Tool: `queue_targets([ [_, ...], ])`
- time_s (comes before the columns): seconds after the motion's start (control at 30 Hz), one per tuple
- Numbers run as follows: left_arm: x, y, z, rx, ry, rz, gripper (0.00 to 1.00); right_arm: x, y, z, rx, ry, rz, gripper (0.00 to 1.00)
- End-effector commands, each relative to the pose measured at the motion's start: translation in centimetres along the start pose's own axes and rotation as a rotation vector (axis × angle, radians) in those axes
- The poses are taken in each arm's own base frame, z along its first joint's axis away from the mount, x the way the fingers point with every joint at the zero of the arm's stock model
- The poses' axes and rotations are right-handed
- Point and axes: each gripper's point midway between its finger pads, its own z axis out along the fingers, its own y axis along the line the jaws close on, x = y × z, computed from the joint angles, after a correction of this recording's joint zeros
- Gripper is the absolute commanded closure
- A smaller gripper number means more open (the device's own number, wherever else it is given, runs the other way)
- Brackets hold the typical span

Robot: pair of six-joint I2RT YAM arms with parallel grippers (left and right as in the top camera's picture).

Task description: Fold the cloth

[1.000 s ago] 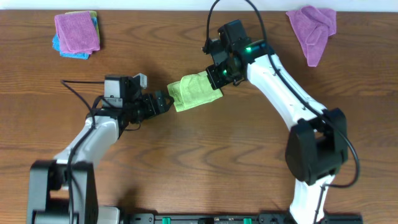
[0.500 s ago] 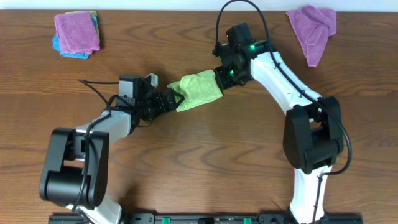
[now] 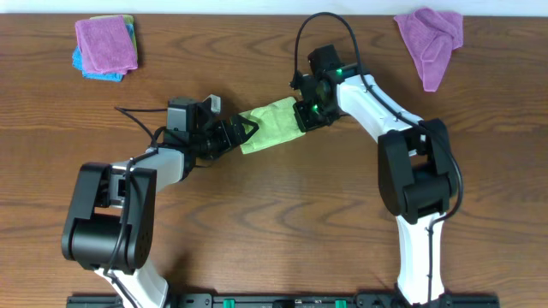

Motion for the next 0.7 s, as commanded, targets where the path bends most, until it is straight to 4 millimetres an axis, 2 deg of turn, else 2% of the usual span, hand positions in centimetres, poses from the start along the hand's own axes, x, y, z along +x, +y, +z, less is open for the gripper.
queue_targets([
  [0.0, 3.2, 4.0, 1.7, -0.106, 0.076, -0.099, 0.05, 0.4, 1.7, 1.0, -0.039, 0.019, -0.023, 0.99],
  [0.13, 3.8, 4.3, 2.1, -0.113, 0.093, -0.103, 0.05, 0.3, 2.0, 1.0, -0.041, 0.017, -0.030, 0.99],
  [0.23, 3.8, 4.6, 2.1, -0.124, 0.088, -0.103, 0.00, 0.3, 2.0, 1.0, -0.042, 0.017, -0.020, 0.99],
  [0.27, 3.7, 4.7, 2.1, -0.129, 0.085, -0.103, 0.11, 0.4, 2.1, 1.0, -0.042, 0.018, -0.020, 0.99],
  [0.33, 3.7, 4.8, 2.1, -0.135, 0.082, -0.104, 0.24, 0.4, 2.1, 1.0, -0.045, 0.021, -0.014, 0.99],
  [0.4, 3.6, 5.1, 2.1, -0.148, 0.075, -0.105, 0.42, 0.5, 2.2, 1.0, -0.049, 0.025, -0.010, 0.99],
  [0.47, 3.5, 5.2, 2.1, -0.157, 0.068, -0.104, 0.73, 0.5, 2.4, 1.0, -0.061, 0.025, -0.009, 0.99],
  [0.6, 3.3, 5.1, 2.1, -0.154, 0.065, -0.103, 0.93, 0.7, 2.5, 0.8, -0.067, 0.033, -0.006, 0.99],
  [0.67, 3.1, 4.8, 2.1, -0.144, 0.065, -0.099, 0.95, 0.8, 2.4, 0.5, -0.065, 0.037, 0.000, 0.99],
])
